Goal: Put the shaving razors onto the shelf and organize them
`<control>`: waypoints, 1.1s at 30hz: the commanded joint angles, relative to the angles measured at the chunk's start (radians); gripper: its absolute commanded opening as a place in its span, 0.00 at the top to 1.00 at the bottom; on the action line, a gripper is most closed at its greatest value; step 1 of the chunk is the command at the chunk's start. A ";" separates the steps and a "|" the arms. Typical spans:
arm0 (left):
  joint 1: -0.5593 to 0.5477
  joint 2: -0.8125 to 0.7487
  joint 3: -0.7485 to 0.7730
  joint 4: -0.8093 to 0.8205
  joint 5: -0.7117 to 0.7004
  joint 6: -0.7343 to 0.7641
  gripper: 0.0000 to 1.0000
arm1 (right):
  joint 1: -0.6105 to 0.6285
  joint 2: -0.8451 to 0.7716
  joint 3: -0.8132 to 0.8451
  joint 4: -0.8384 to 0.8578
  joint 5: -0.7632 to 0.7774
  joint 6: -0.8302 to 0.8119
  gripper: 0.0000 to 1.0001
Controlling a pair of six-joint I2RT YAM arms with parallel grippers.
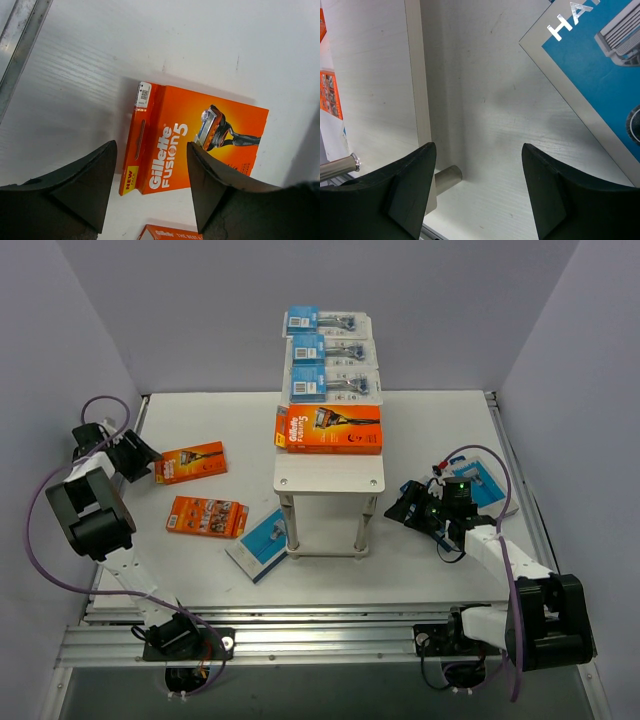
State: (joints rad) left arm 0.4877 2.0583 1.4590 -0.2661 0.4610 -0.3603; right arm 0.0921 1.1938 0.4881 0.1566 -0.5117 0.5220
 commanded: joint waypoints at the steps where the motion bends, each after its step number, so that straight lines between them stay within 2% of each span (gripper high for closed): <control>1: 0.018 0.034 -0.005 0.057 0.022 -0.002 0.34 | -0.002 -0.017 0.003 0.029 0.004 -0.014 0.35; 5: 0.020 0.052 0.000 0.068 0.015 0.006 0.34 | -0.002 -0.022 0.001 0.029 0.004 -0.017 0.35; 11: 0.014 0.079 -0.020 0.126 0.076 -0.022 0.33 | -0.002 -0.010 0.001 0.037 0.012 -0.017 0.35; 14: 0.008 0.082 -0.034 0.153 0.099 -0.022 0.39 | -0.002 -0.008 0.001 0.040 0.015 -0.017 0.35; 19: -0.014 0.100 -0.023 0.111 0.071 0.013 0.57 | -0.002 -0.011 -0.002 0.037 0.019 -0.019 0.35; 22: -0.037 0.109 -0.008 0.068 0.032 0.047 0.63 | -0.002 -0.020 -0.002 0.031 0.022 -0.020 0.35; 23: -0.041 0.112 -0.003 0.058 0.024 0.052 0.72 | -0.002 -0.022 -0.002 0.029 0.024 -0.020 0.35; 29: -0.046 0.054 -0.002 0.002 -0.007 0.054 0.97 | -0.002 -0.036 0.003 0.021 0.022 -0.020 0.35; 33: -0.047 -0.038 -0.014 -0.012 -0.010 -0.004 0.98 | -0.002 -0.060 0.012 0.006 0.019 -0.022 0.35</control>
State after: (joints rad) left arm 0.4446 2.1101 1.4441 -0.2226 0.5056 -0.3534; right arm 0.0921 1.1755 0.4866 0.1741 -0.5011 0.5209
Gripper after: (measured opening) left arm 0.119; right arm 0.652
